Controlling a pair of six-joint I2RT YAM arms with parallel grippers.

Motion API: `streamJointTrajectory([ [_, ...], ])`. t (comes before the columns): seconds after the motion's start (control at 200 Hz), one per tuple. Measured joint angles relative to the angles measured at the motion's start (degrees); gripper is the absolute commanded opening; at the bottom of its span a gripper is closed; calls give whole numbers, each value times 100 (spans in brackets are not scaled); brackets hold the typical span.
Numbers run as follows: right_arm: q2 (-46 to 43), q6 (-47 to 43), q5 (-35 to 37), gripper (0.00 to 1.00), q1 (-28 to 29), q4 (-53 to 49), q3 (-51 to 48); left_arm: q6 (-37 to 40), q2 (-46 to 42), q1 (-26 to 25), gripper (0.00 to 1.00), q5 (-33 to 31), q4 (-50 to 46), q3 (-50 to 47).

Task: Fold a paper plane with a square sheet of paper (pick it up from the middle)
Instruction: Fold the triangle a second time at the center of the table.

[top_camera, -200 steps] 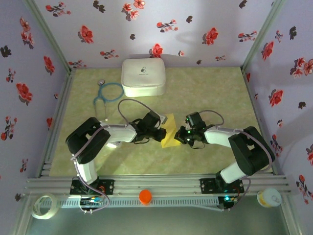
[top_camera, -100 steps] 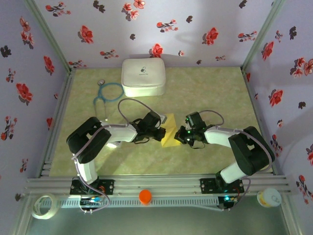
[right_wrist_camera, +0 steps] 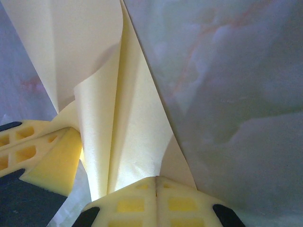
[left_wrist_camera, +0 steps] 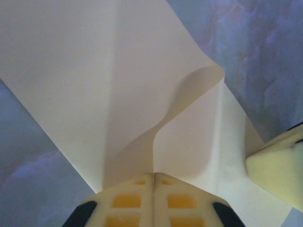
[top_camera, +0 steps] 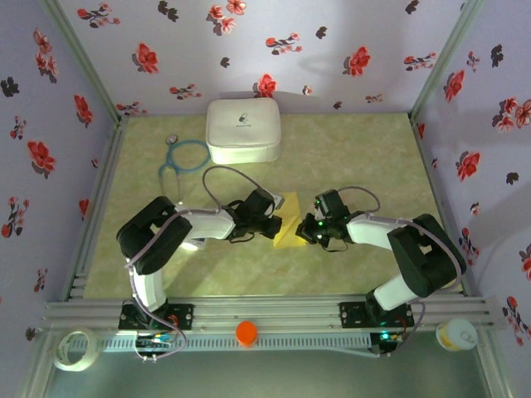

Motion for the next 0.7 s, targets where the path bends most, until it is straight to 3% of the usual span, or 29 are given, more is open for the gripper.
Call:
streamJointTrajectory([
  [0.7,0,-42,24,2,0,-83,37,0,2,4,0,-50,-17,13],
])
